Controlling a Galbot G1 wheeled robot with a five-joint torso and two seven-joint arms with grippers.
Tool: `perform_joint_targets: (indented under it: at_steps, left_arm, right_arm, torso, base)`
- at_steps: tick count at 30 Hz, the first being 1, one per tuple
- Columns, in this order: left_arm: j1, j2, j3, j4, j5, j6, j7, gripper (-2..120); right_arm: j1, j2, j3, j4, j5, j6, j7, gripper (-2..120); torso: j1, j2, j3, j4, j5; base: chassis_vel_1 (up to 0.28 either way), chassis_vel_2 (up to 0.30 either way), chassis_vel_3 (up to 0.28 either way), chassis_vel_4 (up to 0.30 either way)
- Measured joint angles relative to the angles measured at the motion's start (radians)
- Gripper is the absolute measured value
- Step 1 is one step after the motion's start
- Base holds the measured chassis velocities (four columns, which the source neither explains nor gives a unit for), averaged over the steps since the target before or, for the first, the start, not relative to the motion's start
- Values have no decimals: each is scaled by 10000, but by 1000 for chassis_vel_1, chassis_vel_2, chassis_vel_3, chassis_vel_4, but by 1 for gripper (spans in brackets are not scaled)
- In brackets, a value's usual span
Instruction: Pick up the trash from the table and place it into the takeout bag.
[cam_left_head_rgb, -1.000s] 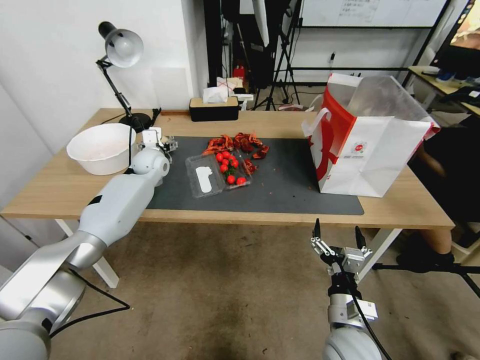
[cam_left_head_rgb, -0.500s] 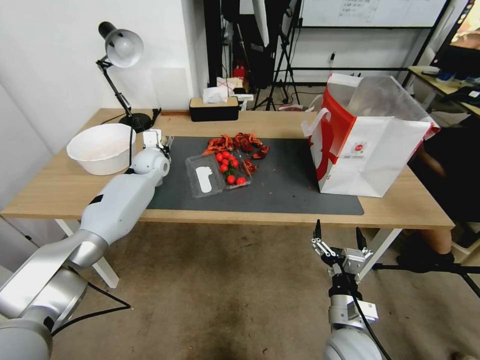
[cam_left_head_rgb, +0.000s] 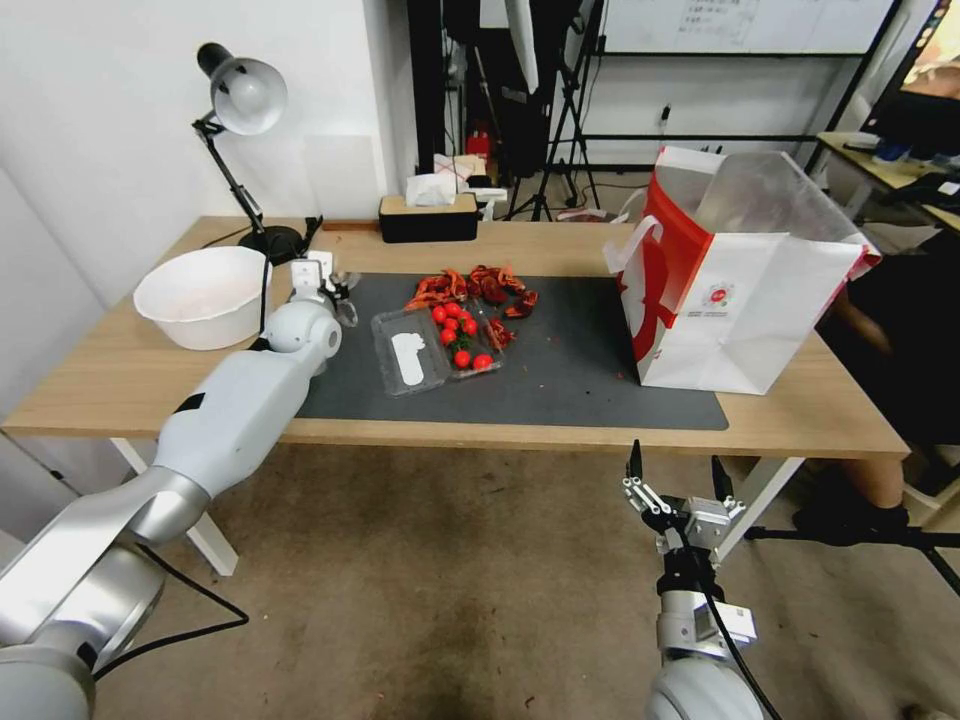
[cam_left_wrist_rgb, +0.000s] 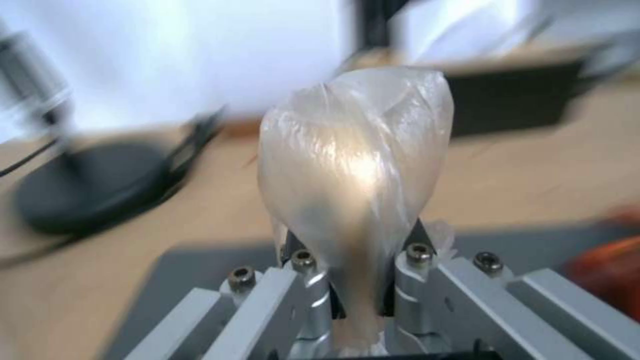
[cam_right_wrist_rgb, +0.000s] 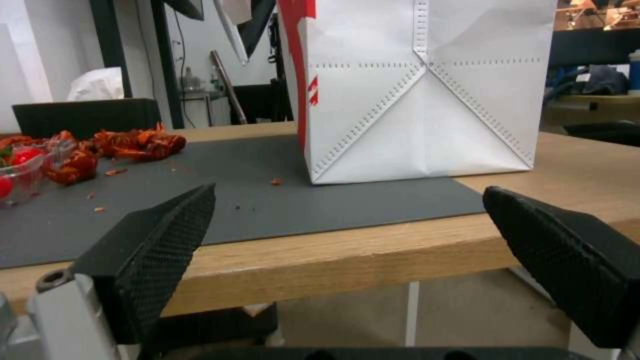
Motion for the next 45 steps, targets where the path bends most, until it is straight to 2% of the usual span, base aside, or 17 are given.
perform_joint_targets:
  at_steps: [2,3,5,6,7,11,12,15,20,24,28,33,35,39,40,43,45]
  left_arm:
    - [-15,46,123,-251,-300,-753,809,5]
    - [-15,46,123,-251,-300,-753,809,5]
    - [-55,64,253,-461,-602,-1267,1510,5]
    - [-111,68,395,-625,-908,-1693,2133,5]
    - [-111,68,395,-625,-908,-1693,2133,5]
    - [-413,-7,937,-1278,-1542,-2422,3703,5]
    - [-413,-7,937,-1278,-1542,-2422,3703,5]
    - [-924,-94,1568,-1726,-1958,-2598,4282,5]
    - [-1850,-253,2438,-1981,-2551,-2603,4649,5]
    - [-1908,-267,2487,-1986,-2580,-2601,4667,5]
    - [-2537,-479,3041,-1969,-2815,-2558,4883,5]
    - [-2586,-496,3089,-1965,-2831,-2552,4895,5]
    - [-2883,-607,3374,-1919,-2940,-2531,4945,5]
    - [-3886,-1665,4286,-1260,-3384,-2372,5142,5]
    - [-3886,-1665,4286,-1260,-3384,-2372,5142,5]
    - [-4451,-2887,4758,-360,-3480,-2309,5299,5]
    - [-4541,-3119,4844,-200,-3484,-2302,5314,5]
  right_arm:
    - [9,11,-7,-1,-5,0,0,100]
    - [9,11,-7,-1,-5,0,0,100]
    - [11,17,-10,-4,-9,0,-2,100]
    - [12,21,-10,-9,-11,0,-3,100]
    - [12,21,-10,-9,-11,0,-3,100]
    - [-3,26,-1,-12,-13,3,-3,100]
    - [-3,26,-1,-12,-13,3,-3,100]
    - [-14,29,14,-12,-14,7,-2,100]
    - [-17,39,27,-9,-15,10,1,100]
    - [-17,40,28,-9,-15,10,1,100]
    - [-24,65,31,-2,-16,13,5,100]
    - [-26,67,31,-1,-16,13,5,100]
    - [-32,75,34,3,-17,16,7,100]
    - [-37,85,96,44,-19,25,20,100]
    - [-37,85,96,44,-19,25,20,100]
    - [-48,107,117,88,-20,35,30,100]
    - [-45,111,122,93,-19,37,31,100]
  torso:
    - [0,0,-1,0,1]
    - [0,0,-1,0,1]
    - [0,0,0,0,1]
    - [0,0,-1,0,2]
    - [0,0,-1,0,2]
    - [0,0,-1,0,2]
    - [0,0,-1,0,2]
    - [0,0,0,-1,1]
    - [0,0,-1,-1,4]
    - [0,0,-1,-1,4]
    - [0,0,0,-2,1]
    - [1,0,0,-2,1]
    - [0,0,-1,1,4]
    - [0,0,0,-1,2]
    - [0,0,0,-1,2]
    - [0,0,0,-1,3]
    - [0,-1,0,0,3]
  base:
    - [0,0,0,0]
    - [0,0,0,0]
    - [0,0,0,0]
    - [0,0,0,0]
    - [0,0,0,0]
    - [0,0,0,0]
    - [0,0,0,0]
    - [0,0,0,0]
    - [0,0,0,0]
    - [0,0,0,0]
    - [0,0,0,0]
    - [0,0,0,0]
    - [0,0,0,0]
    - [0,0,0,0]
    - [0,0,0,0]
    - [0,0,0,0]
    - [0,0,0,0]
